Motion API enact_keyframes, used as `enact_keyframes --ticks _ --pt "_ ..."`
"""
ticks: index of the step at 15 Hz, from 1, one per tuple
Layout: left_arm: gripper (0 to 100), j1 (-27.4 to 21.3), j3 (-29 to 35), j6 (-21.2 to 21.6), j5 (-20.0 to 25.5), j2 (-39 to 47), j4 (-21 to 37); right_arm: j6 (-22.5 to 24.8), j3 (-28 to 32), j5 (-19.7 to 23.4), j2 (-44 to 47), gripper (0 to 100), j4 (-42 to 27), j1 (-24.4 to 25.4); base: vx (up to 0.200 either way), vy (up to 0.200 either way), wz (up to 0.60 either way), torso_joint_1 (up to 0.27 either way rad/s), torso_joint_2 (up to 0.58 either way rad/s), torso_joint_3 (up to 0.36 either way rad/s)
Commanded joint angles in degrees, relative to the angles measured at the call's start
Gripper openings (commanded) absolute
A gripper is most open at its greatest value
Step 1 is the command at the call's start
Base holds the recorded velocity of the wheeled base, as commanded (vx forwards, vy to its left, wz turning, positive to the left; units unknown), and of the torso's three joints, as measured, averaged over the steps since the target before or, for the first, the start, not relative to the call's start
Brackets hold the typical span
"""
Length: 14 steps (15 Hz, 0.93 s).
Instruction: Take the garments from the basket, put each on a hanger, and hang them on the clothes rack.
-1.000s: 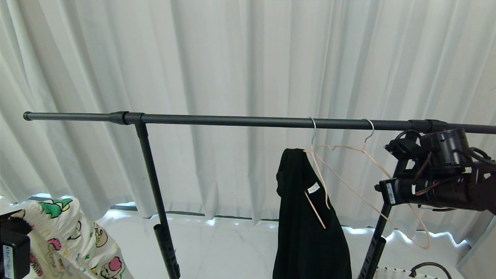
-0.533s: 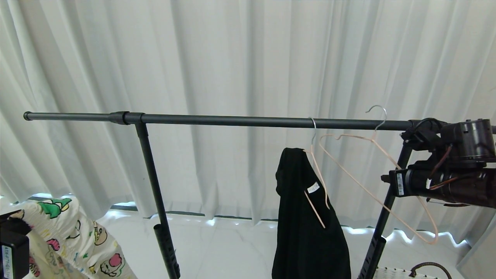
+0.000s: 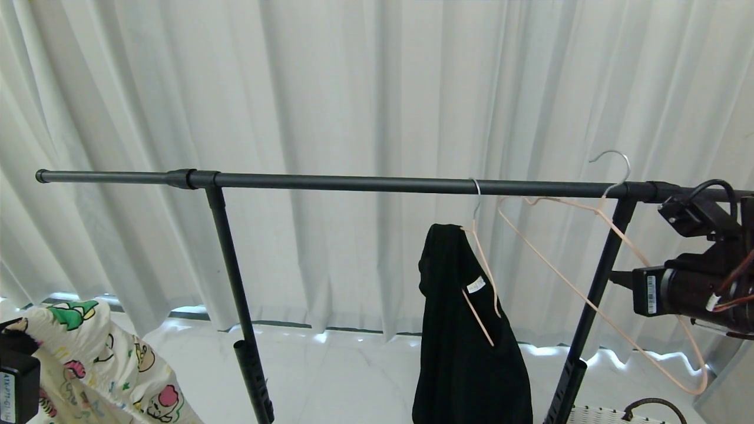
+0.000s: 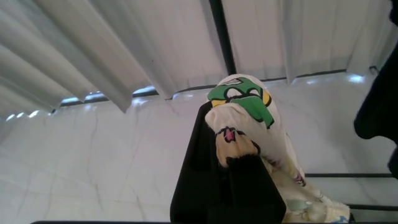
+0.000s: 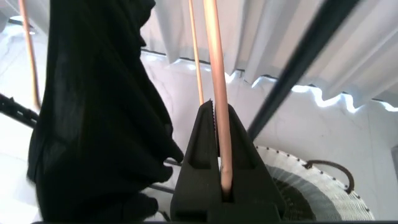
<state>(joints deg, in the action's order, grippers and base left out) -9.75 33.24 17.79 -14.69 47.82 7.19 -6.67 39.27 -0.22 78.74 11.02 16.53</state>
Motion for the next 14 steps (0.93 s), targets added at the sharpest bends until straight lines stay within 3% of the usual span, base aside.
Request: enact_keyframes --ticks 1,8,14 --pt "0 0.00 -0.11 0.85 -0.16 -0.01 0.01 0.25 -3.58 -0.04 -5.61 0 -0.12 -0.01 -0.200 0.000 0.00 0.017 0.00 0.002" --pt "0 -0.18 0.07 0.58 -0.08 0.25 -0.07 3.94 -6.39 -0.04 -12.38 0 -4.16 0.17 -0.200 0.000 0.00 -0.002 0.01 0.004" --pt "0 -0.88 -0.02 0.85 0.01 -0.01 -0.60 3.86 -6.57 0.66 -17.66 0 -6.63 3.24 -0.200 0.000 0.00 0.001 0.00 0.005"
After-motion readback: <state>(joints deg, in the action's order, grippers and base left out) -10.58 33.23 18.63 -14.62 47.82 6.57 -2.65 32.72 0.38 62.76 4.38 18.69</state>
